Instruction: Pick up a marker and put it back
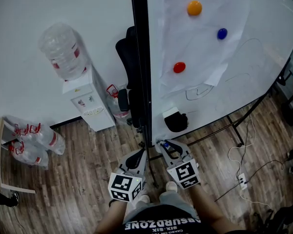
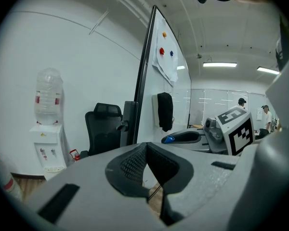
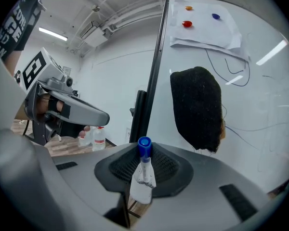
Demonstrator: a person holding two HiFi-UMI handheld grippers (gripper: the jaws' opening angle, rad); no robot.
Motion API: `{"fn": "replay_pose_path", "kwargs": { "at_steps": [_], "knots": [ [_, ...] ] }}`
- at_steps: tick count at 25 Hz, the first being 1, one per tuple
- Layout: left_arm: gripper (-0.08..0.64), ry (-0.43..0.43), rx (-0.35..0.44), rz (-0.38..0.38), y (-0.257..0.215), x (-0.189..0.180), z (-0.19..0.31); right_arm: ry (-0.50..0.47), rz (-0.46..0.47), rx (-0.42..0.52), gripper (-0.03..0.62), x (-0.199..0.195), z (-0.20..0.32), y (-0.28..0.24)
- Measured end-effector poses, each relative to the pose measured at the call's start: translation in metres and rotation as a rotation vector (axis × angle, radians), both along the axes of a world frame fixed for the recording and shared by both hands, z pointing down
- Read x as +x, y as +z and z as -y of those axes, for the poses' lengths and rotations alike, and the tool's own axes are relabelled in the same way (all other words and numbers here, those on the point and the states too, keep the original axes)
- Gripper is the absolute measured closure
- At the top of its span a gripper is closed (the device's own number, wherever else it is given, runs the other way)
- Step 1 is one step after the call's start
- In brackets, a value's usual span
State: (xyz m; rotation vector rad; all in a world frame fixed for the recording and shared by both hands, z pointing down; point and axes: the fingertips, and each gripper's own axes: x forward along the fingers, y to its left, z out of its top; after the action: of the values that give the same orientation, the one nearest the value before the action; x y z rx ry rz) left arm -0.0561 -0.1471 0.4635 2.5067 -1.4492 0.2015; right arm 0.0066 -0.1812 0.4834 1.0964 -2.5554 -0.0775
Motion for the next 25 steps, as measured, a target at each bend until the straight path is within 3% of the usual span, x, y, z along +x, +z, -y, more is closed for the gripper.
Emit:
{"fn": "replay_pose_path", "kwargs": {
  "at_steps": [25],
  "knots": [
    [0.552,0.017,0.017,-0.017,-0.007,-0.002,-0.006,0.039,0.186,0.043,0.522,0.018,-0.027,-0.063]
  ]
}}
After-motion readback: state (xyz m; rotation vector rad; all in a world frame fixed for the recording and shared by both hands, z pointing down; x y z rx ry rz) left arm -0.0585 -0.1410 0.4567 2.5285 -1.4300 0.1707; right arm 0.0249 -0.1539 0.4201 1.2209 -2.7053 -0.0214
